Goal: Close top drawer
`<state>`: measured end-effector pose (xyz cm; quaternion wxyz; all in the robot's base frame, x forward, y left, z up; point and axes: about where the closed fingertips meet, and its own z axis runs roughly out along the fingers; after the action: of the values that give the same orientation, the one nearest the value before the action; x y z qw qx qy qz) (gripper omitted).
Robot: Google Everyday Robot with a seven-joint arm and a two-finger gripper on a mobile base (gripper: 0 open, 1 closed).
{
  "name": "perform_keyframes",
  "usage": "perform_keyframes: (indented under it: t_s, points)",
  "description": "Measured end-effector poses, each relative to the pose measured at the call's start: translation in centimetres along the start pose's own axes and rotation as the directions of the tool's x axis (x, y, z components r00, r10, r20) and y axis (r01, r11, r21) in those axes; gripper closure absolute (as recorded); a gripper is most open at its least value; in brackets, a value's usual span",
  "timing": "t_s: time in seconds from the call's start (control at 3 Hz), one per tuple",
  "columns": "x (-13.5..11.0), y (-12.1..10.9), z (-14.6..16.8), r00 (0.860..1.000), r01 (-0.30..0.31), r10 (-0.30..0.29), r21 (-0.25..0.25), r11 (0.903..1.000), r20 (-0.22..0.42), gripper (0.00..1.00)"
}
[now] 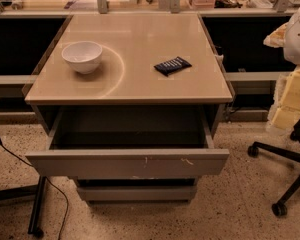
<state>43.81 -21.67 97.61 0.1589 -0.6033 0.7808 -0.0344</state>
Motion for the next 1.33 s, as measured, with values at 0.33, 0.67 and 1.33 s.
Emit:
perform_keyframes:
  t_s: [0.33, 0.67, 1.33]
  points:
    - [0.0, 0.0, 0.0, 1.000, 0.000, 0.000, 0.000, 1.0000, 0.000, 0.00]
    - [0.2, 1.9, 1.9, 0.999, -0.017, 0.018, -0.015, 0.9997, 0.048, 0.00]
    - [0.2, 10.5, 12.2, 0.938, -0.065, 0.096, -0.103, 0.9925, 0.334, 0.00]
